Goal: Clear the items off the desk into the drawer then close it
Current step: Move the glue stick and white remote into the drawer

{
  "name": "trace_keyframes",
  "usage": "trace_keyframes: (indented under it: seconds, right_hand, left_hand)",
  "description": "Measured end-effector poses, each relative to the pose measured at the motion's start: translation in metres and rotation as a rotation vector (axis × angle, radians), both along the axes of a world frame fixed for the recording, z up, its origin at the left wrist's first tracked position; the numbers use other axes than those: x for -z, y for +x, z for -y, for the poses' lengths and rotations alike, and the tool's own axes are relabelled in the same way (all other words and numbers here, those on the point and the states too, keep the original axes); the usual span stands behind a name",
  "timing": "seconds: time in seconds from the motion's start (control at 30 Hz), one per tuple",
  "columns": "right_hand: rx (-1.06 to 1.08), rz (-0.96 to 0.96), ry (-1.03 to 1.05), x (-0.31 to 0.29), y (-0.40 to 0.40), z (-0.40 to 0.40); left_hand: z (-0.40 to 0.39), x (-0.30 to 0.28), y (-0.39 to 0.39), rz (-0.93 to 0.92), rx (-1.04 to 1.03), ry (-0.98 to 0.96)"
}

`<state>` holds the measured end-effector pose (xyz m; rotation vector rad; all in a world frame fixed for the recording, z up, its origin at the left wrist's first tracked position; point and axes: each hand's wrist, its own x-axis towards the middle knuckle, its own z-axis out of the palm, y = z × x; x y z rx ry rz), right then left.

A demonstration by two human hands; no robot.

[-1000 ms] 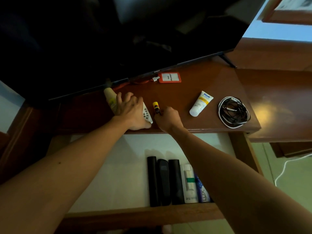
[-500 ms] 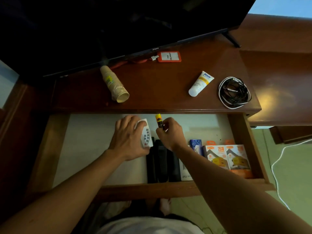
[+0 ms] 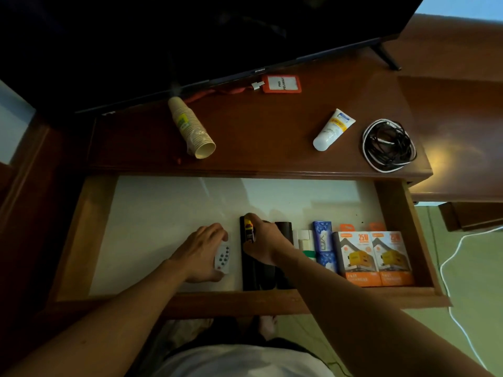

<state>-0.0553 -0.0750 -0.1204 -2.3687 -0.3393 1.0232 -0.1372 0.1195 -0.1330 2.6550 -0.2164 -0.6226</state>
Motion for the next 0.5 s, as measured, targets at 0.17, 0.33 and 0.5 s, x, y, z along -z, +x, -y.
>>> trace_keyframes:
  seconds: [0.17, 0.33, 0.5]
  right_hand:
    - [-0.162, 0.036, -0.114, 0.004, -0.004, -0.01]
    - [-0.241, 0.082, -0.162, 0.003, -0.006, -0.018]
    - [-0.329, 0.125, -0.248, 0.004, -0.009, -0.023]
  left_hand:
    - [-0.006, 0.009, -0.005, -0.06, -0.036, -0.043]
    - [-0.008, 0.016, -0.005, -0.095, -0.057, -0.07]
    - [-0.005, 0.011, -0.003, -0.168, -0.138, -0.154]
